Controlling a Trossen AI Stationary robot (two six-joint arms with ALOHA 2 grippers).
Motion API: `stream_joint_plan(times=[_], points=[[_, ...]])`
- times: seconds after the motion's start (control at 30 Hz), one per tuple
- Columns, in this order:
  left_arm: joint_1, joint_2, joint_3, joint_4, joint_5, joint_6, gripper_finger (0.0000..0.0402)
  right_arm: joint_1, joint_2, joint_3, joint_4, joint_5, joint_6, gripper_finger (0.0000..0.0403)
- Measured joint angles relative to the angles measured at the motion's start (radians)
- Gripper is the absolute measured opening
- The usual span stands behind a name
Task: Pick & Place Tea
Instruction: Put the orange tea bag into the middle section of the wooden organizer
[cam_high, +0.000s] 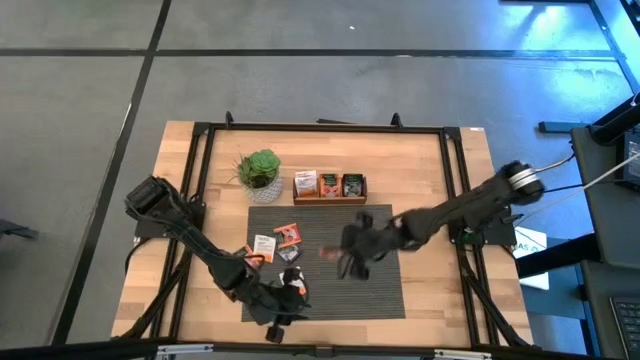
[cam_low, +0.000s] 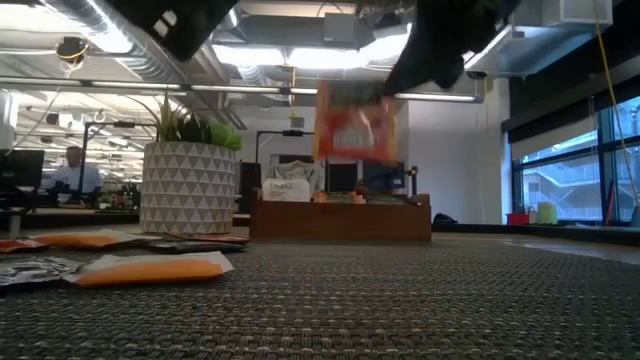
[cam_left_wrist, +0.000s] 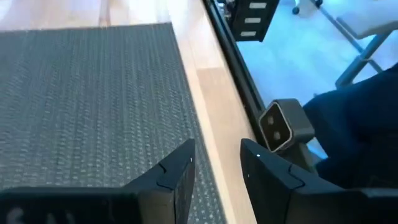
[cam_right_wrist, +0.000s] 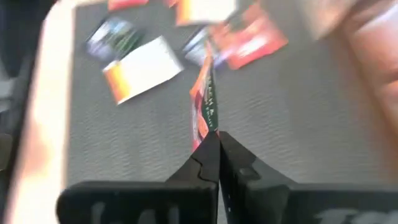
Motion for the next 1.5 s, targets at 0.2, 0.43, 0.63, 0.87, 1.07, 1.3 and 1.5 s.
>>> stream_joint_plan(times=[0.2, 0.43, 0.63, 0.87, 1.07, 1.3, 1.5], points=[[0.008, -0.006, 0.001, 0.012, -0.016, 0.007, 0.0125, -0.167, -0.166, -0.120, 0.067, 0.130, -0.293, 0.0002], [0.036, -0.003, 0.001, 0.002, -0.011, -0.016, 0.0125, -0.365, -0.132, -0.206, 0.229, -0.064, -0.469, 0.0001], [0.042, -0.003, 0.001, 0.002, -0.010, -0.018, 0.0125, -0.444, -0.118, -0.205, 0.271, -0.092, -0.554, 0.0002], [0.042, -0.003, 0.001, 0.002, -0.014, -0.018, 0.0125, -0.479, -0.119, -0.204, 0.282, -0.215, -0.562, 0.0004], [0.042, -0.003, 0.001, 0.003, -0.012, -0.018, 0.0125, -0.479, -0.119, -0.204, 0.283, -0.259, -0.541, 0.0006], [0.042, -0.003, 0.001, 0.002, -0.010, -0.018, 0.0125, -0.478, -0.104, -0.202, 0.272, -0.259, -0.520, 0.0006], [0.042, -0.003, 0.001, 0.002, -0.010, -0.018, 0.0125, -0.478, -0.044, -0.202, 0.272, -0.191, -0.525, 0.0006]])
